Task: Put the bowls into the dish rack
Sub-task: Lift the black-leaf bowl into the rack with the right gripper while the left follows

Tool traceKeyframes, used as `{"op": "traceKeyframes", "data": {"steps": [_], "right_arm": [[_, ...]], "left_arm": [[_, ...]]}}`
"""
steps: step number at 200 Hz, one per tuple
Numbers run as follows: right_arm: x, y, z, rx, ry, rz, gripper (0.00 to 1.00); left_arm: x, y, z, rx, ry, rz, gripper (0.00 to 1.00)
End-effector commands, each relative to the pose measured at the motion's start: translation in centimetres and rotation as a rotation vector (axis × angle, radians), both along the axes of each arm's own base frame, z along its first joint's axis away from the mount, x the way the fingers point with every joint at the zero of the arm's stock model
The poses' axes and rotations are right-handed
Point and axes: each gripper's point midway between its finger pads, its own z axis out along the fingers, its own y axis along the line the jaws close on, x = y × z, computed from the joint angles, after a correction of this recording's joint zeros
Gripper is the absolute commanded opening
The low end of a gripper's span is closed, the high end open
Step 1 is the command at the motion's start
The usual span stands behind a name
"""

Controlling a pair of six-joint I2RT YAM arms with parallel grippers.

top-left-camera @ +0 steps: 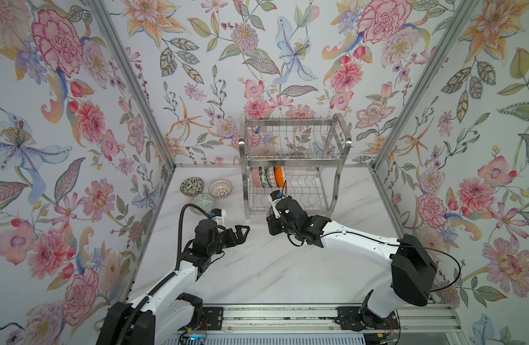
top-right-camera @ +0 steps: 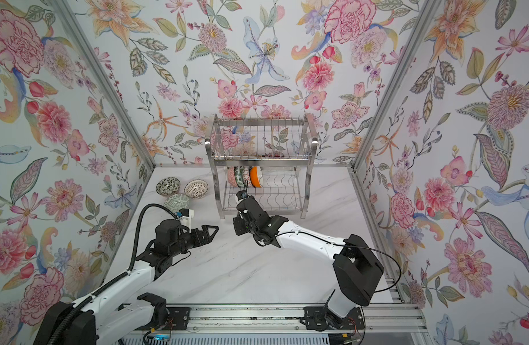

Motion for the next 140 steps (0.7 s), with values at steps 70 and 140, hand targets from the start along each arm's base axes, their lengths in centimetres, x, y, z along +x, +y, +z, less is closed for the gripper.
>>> {"op": "traceKeyframes", "data": {"steps": [70,140], "right_arm": [[5.6,-6.1,5.7,0.203,-0.163,-0.102,0.04],[9.7,-9.4,6.4,0.331,-0.21,-0.156,0.05]], "left_arm": [[3.2,-6.5,4.2,0.103,-0.176,-0.092,0.99],[5.0,-10.8,5.0,0.182,-0.302,-0.151,0.99]]}}
